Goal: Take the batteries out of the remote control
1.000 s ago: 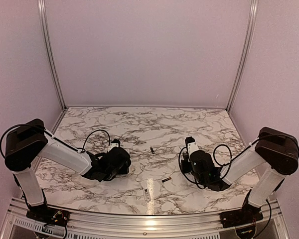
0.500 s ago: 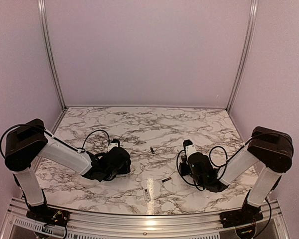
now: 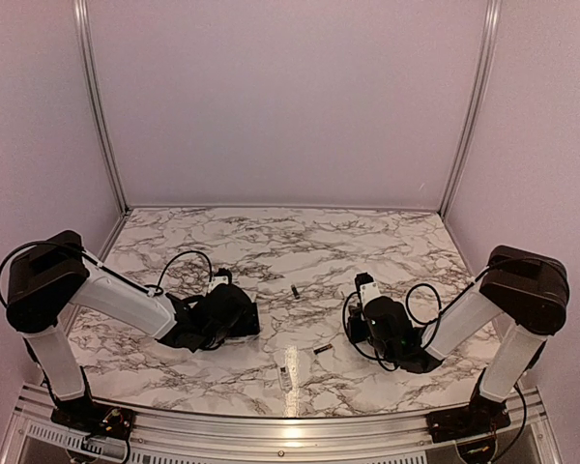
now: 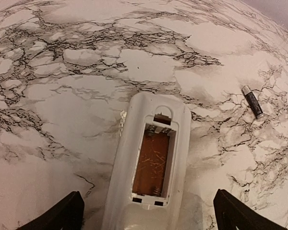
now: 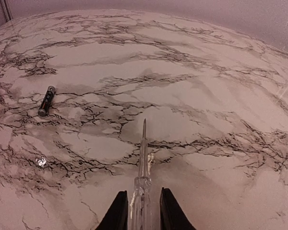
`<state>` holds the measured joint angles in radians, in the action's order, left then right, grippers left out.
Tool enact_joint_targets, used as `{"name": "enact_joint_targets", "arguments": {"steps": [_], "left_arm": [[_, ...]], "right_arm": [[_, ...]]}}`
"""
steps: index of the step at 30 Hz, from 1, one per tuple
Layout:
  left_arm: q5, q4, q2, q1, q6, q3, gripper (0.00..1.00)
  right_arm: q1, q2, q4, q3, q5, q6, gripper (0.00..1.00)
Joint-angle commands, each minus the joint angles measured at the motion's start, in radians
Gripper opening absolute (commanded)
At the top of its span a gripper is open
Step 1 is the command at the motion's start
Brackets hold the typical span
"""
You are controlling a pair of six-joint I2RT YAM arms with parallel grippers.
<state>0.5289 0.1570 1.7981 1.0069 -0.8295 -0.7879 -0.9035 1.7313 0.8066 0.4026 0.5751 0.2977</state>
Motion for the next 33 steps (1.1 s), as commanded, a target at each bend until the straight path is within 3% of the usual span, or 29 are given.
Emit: {"name": "enact_joint_targets", "arguments": {"steps": [1,4,13,20,22,27,33], "left_arm": [[-0.018,-0.053,-0.055,-0.002,0.014,0.018,0.99],[-0.016,-0.054,-0.085,-0.002,0.027,0.024,0.99],[0.009,-0.047,-0.143,-0.002,0.076,0.028,0.99],[0.086,-0.078,-0.249,-0.002,0.155,0.033,0.99],[0.129,-0.097,-0.295,-0.004,0.187,0.033,0.99],[0.195,-0.14,-0.405,-0.048,0.26,0.033,0.99],[0.24,-0.136,-0.528,-0.139,0.36,0.051,0.99]], "right_arm": [[0.002,-0.026,-0.057,0.021,-0.029,0.039,0.26],[0.003,-0.045,-0.08,0.021,-0.045,0.055,0.33],[0.003,-0.093,-0.122,0.025,-0.081,0.06,0.36],[0.003,-0.225,-0.192,0.046,-0.187,0.035,0.5],[0.003,-0.296,-0.244,0.064,-0.21,0.022,0.58],[0.005,-0.442,-0.39,0.147,-0.228,-0.016,0.97],[0.016,-0.58,-0.499,0.216,-0.142,-0.074,0.98]]}}
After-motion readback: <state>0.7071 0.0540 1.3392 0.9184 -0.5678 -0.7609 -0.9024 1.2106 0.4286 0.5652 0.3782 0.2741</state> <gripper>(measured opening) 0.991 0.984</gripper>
